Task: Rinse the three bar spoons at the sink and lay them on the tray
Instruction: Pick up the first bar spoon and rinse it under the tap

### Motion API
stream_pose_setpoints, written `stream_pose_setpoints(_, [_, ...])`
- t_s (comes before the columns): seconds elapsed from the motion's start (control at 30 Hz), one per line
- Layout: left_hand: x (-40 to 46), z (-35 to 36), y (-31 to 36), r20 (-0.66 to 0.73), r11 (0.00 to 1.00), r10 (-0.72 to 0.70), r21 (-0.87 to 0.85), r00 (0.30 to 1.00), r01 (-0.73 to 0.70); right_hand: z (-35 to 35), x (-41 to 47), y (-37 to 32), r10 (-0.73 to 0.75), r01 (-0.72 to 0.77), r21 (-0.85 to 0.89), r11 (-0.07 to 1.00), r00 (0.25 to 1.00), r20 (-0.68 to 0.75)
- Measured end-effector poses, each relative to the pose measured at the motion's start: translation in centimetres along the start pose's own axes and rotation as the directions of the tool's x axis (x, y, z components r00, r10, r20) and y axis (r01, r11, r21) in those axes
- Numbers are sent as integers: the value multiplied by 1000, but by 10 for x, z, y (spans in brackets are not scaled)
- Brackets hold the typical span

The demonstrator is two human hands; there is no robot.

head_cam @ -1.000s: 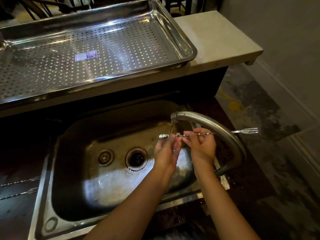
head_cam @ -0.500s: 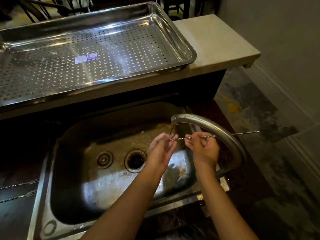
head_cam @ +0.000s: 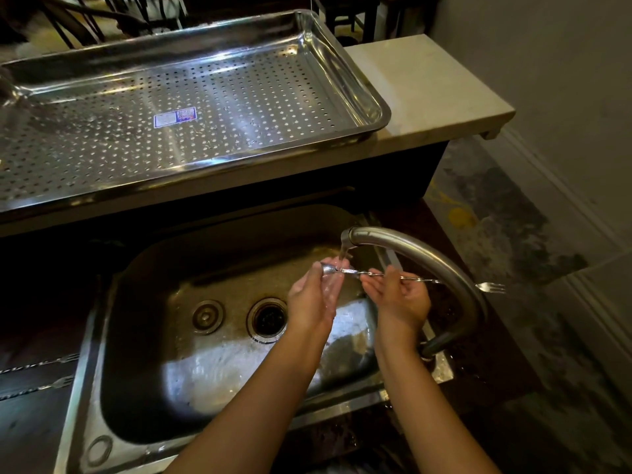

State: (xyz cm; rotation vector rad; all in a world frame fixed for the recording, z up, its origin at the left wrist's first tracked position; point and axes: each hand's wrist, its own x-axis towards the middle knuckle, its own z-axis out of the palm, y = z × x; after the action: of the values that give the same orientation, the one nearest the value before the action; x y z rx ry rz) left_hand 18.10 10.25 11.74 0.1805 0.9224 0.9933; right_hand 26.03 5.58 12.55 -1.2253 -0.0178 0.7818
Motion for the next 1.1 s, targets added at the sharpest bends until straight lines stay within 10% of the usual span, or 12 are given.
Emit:
stream_pose_setpoints(0.47, [-7, -16, 27, -20, 919, 285, 291, 958, -267, 38, -24, 30, 151, -135, -102, 986, 973, 172])
stream_pose_setpoints(1.1, [-27, -61, 80, -163, 874, 450, 281, 878, -396, 15, -4, 16, 172, -95, -303, 948, 955, 242])
